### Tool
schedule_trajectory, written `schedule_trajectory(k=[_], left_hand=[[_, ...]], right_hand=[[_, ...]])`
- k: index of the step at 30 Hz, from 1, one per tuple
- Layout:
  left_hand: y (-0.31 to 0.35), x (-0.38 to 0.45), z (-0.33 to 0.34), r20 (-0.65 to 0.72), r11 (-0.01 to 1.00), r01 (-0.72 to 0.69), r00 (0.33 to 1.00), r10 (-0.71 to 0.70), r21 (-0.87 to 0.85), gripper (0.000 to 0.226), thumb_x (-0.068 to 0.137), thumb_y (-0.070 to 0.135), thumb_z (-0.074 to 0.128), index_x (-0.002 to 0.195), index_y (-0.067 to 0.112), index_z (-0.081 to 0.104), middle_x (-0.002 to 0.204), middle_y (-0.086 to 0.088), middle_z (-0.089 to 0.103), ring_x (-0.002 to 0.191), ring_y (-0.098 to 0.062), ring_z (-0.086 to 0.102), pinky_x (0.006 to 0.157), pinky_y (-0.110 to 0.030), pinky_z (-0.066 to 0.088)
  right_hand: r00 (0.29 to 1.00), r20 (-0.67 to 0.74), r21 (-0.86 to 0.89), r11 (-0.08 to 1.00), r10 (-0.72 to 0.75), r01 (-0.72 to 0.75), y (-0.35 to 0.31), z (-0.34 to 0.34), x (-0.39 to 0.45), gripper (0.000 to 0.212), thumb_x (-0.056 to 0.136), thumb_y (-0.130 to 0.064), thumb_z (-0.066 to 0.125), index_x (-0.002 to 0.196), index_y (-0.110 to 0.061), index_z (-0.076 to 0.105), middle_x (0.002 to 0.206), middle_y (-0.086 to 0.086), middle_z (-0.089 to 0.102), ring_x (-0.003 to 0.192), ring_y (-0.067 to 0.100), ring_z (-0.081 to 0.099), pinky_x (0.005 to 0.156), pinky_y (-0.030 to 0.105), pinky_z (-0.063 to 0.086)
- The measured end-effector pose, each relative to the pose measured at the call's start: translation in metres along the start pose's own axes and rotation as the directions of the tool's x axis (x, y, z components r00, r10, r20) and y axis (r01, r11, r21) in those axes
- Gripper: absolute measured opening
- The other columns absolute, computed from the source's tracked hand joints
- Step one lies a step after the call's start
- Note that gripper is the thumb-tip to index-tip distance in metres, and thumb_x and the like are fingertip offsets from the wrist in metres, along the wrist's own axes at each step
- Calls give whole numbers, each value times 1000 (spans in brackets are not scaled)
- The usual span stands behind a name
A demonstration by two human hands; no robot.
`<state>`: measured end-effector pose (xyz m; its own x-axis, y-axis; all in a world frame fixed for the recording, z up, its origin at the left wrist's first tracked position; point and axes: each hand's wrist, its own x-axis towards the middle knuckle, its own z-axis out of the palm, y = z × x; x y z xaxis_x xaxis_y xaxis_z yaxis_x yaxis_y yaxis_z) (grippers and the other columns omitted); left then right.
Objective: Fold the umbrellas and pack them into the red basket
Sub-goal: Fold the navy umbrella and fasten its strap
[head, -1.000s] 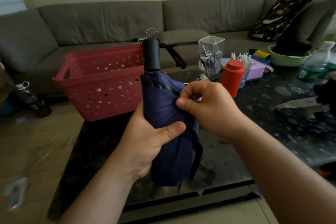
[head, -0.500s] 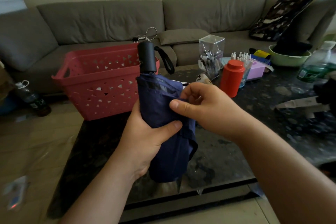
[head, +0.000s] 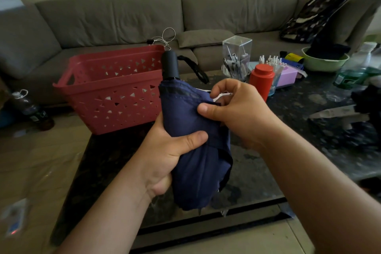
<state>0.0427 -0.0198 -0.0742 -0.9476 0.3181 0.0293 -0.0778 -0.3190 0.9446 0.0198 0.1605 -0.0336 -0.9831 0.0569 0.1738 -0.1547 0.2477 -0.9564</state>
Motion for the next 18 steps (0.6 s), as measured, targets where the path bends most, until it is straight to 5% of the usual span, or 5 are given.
schedule_trajectory(k=[5,8,11,15,18], left_hand=[[2,0,-9,-58,988,84,994,-92,-126,63,79,9,74,140,16,61,125,-15,75,113,-35,74,87,-44,64],[6,5,-18,-132,962,137,976,-172,-236,61,83,20,73,142,13,61,129,-20,73,117,-39,72,92,-50,62],[14,5,-20,-100,912,244,951,-291,-330,60,88,34,68,141,6,63,134,-23,69,124,-39,67,101,-51,58],[23,-1,-17,22,858,328,937,-348,-396,51,99,41,53,112,1,80,125,-23,74,106,-35,76,93,-50,59],[23,1,-16,37,830,366,921,-387,-420,53,100,42,52,104,-1,82,122,-23,75,99,-34,78,86,-53,59]], right_hand=[[990,109,152,983,86,-102,-5,1,-11,33,91,-27,79,114,-18,58,66,-2,70,61,13,64,55,26,53],[973,211,-81,994,89,-73,-5,6,-20,37,89,-42,78,116,-28,56,76,1,76,67,10,68,64,29,54],[958,282,-141,990,49,-9,-3,13,-23,31,91,-28,79,114,-27,58,71,-1,74,70,11,71,70,31,56],[990,135,134,989,49,-67,5,3,-8,16,95,-7,73,102,-18,63,64,-2,62,63,15,61,67,34,49],[995,78,128,989,68,-77,12,4,-6,9,99,-13,69,100,-21,65,73,-1,68,69,19,61,70,37,49]])
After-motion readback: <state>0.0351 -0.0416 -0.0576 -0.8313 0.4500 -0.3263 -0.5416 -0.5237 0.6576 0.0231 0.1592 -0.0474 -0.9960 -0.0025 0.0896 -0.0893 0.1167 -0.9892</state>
